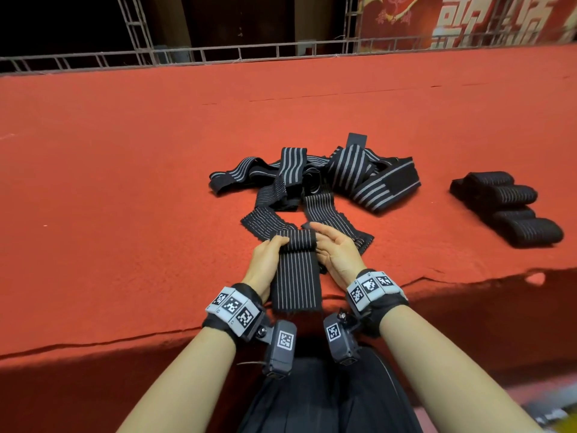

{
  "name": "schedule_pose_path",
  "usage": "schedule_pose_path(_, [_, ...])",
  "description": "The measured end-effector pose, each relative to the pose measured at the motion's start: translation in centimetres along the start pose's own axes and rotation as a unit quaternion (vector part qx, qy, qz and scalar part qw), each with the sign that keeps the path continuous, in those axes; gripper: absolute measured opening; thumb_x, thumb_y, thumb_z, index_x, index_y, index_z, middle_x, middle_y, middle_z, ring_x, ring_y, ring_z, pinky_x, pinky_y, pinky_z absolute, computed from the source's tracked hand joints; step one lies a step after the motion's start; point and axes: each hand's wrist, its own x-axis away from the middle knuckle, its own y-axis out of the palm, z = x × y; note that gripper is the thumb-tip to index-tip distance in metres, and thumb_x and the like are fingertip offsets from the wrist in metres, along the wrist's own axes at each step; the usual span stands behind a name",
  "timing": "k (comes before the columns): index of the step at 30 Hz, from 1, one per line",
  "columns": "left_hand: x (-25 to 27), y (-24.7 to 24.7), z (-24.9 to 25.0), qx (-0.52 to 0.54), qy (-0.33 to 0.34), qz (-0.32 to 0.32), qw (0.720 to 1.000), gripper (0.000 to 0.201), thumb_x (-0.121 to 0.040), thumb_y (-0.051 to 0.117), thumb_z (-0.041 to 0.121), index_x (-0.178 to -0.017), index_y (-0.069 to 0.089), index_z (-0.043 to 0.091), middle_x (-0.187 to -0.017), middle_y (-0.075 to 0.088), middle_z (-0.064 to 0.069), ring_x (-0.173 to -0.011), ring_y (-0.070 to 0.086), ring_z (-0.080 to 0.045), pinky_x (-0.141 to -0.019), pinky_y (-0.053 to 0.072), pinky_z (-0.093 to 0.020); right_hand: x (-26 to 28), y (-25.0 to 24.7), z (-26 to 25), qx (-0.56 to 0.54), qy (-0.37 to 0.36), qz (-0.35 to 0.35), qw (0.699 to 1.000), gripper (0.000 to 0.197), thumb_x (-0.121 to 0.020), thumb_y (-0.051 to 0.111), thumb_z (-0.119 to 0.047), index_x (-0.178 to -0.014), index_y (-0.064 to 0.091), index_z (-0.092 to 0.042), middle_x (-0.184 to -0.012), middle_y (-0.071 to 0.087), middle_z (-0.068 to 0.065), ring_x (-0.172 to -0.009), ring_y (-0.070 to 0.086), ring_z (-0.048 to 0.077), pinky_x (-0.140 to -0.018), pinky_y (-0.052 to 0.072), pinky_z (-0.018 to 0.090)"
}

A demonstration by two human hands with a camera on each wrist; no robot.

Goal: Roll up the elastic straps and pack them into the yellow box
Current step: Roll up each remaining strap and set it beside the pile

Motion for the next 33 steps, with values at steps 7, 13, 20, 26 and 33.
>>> schedule_pose_path(7, [0.3,-0.1,0.0,0.021,0.017,-0.023,0.999,0.019,-0.096,0.046,0.012,-0.111,0.058,0.011,-0.103,0.066,-0.011,-0.088,0.064,-0.025,-0.078,0.054,-0.037,0.1,0.5,-0.6,0.026,0.019,-0.013,0.999,0.026,-0.102,0.045,-0.024,-0.103,0.065,-0.006,-0.074,0.071,-0.002,-0.062,0.067,0.005,-0.054,0.051,0.017])
schedule_pose_path(13, [0.3,-0.1,-0.1,0.010,0.017,-0.028,0.999,0.028,-0.095,0.050,0.013,-0.122,0.055,0.007,-0.111,0.067,-0.014,-0.093,0.066,-0.026,-0.077,0.054,-0.036,0.6,0.2,-0.5,0.023,0.010,-0.033,0.999,0.023,-0.093,0.058,-0.007,-0.115,0.064,-0.002,-0.108,0.071,0.013,-0.098,0.069,0.022,-0.082,0.057,0.028])
schedule_pose_path(20, [0.0,-0.6,-0.6,-0.073,0.019,-0.034,0.997,0.023,-0.094,0.059,0.028,-0.095,0.065,0.006,-0.092,0.073,-0.011,-0.081,0.070,-0.020,-0.077,0.056,-0.035,0.5,-0.3,-0.6,-0.088,0.015,-0.032,0.995,0.033,-0.087,0.058,0.006,-0.118,0.062,-0.005,-0.111,0.070,0.013,-0.103,0.066,0.021,-0.084,0.056,0.026])
schedule_pose_path(26, [-0.4,-0.5,-1.0,-0.114,0.031,-0.010,0.993,0.023,-0.096,0.057,0.023,-0.089,0.067,0.004,-0.092,0.072,-0.012,-0.082,0.067,-0.020,-0.080,0.052,-0.036,0.5,-0.6,-0.7,-0.105,0.022,-0.045,0.993,0.043,-0.082,0.054,0.016,-0.114,0.066,-0.010,-0.109,0.070,0.012,-0.098,0.068,0.020,-0.078,0.055,0.023])
schedule_pose_path(33, [-0.2,-0.6,-0.3,-0.049,-0.003,-0.020,0.999,0.041,-0.088,0.056,0.046,-0.103,0.070,0.011,-0.101,0.074,-0.009,-0.099,0.068,-0.023,-0.092,0.050,-0.039,0.1,-0.8,-0.1,-0.069,0.016,-0.033,0.997,0.045,-0.076,0.055,0.022,-0.099,0.074,-0.012,-0.109,0.071,0.006,-0.077,0.054,0.015,-0.072,0.044,0.022])
